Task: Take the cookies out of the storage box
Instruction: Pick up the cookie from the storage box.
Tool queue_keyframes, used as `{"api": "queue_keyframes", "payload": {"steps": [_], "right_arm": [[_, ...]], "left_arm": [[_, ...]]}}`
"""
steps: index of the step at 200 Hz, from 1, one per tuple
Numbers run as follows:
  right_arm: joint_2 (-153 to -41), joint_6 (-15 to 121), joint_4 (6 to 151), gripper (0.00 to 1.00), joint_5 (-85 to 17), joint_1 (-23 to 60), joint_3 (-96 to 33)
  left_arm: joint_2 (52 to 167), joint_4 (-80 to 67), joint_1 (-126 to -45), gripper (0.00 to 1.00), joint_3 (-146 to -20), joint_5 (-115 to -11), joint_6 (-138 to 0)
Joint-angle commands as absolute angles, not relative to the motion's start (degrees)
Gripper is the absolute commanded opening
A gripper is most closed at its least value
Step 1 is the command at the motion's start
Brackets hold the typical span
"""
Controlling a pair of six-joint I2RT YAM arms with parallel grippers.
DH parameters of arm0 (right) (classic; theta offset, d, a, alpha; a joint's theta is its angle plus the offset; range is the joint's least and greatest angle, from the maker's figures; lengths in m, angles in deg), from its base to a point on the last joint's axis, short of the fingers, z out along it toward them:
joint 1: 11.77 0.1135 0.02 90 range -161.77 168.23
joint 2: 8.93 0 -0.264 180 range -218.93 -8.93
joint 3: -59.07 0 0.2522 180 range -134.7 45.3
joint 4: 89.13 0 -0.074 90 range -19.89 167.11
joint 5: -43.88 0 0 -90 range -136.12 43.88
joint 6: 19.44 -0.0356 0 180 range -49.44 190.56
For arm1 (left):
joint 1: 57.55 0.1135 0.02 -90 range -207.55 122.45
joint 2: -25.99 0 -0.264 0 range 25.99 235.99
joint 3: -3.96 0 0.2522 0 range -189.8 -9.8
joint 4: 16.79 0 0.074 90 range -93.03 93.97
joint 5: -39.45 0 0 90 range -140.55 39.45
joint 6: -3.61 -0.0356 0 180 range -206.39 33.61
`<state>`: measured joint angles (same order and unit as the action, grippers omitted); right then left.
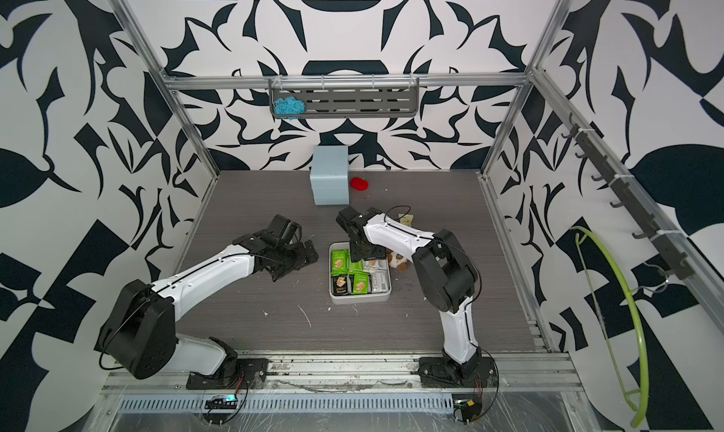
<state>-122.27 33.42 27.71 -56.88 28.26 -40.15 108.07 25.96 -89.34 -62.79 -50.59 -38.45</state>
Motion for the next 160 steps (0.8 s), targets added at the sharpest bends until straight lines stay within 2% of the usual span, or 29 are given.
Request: {"api": "queue_keyframes", "payload": {"steps": [1, 45, 131, 160], "right_arm": [[-122.1, 32.3, 27.4, 0.68, -57.3, 27.6, -40.5], [-122.5, 32.2, 28.4, 0.64, -57.3, 27.1, -39.6], [-122.4, 32.6, 29.3, 0.41, -54.6, 26.3, -39.2], [-121.4, 32.8, 29.2, 0.39, -54.1, 26.3, -39.2]], "left_arm": [[107.0, 27.9, -89.4, 0.99, -62.7, -50.2, -39.3], [107.1, 28.4, -89.4, 0.99, -63.2, -49.8, -39.7], [107.8, 28.6, -89.4, 0.99, -64.1, -49.5, -39.8], [108.0, 28.5, -89.4, 0.99, -64.2, -49.4, -39.7]]}}
